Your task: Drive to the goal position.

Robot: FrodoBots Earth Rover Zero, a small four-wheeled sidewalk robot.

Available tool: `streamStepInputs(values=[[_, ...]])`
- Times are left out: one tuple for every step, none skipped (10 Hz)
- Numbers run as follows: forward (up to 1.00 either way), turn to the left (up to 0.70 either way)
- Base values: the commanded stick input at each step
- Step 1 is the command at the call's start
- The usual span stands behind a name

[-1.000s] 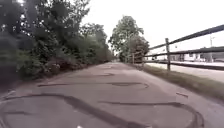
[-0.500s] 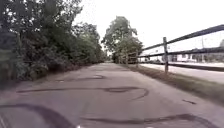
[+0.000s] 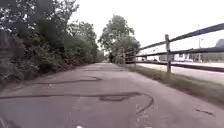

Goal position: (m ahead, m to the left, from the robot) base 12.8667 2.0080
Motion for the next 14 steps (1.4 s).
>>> streamStepInputs(values=[[1.00,-0.01],[1.00,-0.01],[1.00,-0.01],[1.00,-0.01],[1.00,-0.01],[1.00,-0.01],[1.00,-0.01],[1.00,-0.01],[1.00,-0.01],[1.00,-0.01],[1.00,-0.01],[1.00,-0.02],[1.00,-0.05],[1.00,-0.06]])
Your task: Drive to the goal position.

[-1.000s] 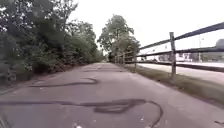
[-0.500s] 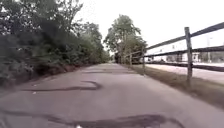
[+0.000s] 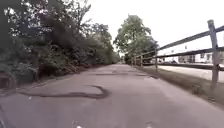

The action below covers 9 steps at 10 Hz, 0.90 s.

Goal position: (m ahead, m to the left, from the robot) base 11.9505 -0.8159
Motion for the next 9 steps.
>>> streamStepInputs(values=[[1.00,-0.07],[1.00,-0.07],[1.00,-0.07],[1.00,-0.07],[1.00,-0.07],[1.00,-0.07],[1.00,-0.07],[1.00,-0.07],[1.00,-0.07]])
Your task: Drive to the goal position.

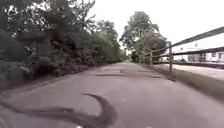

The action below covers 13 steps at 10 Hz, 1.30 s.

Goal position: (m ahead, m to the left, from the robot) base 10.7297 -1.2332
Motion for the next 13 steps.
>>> streamStepInputs(values=[[1.00,-0.07],[1.00,-0.07],[1.00,-0.10],[1.00,-0.12],[1.00,-0.12],[1.00,-0.12],[1.00,-0.12],[1.00,-0.12],[1.00,-0.12],[1.00,-0.12],[1.00,-0.12],[1.00,-0.12],[1.00,-0.12]])
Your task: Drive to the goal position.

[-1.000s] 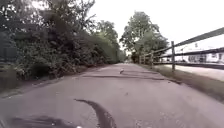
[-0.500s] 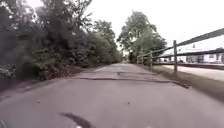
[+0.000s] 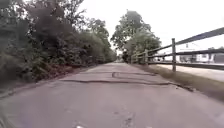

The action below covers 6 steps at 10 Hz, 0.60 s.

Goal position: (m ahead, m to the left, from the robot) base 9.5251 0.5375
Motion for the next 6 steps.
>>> streamStepInputs(values=[[1.00,-0.12],[1.00,-0.12],[1.00,-0.12],[1.00,-0.12],[1.00,-0.12],[1.00,-0.12]])
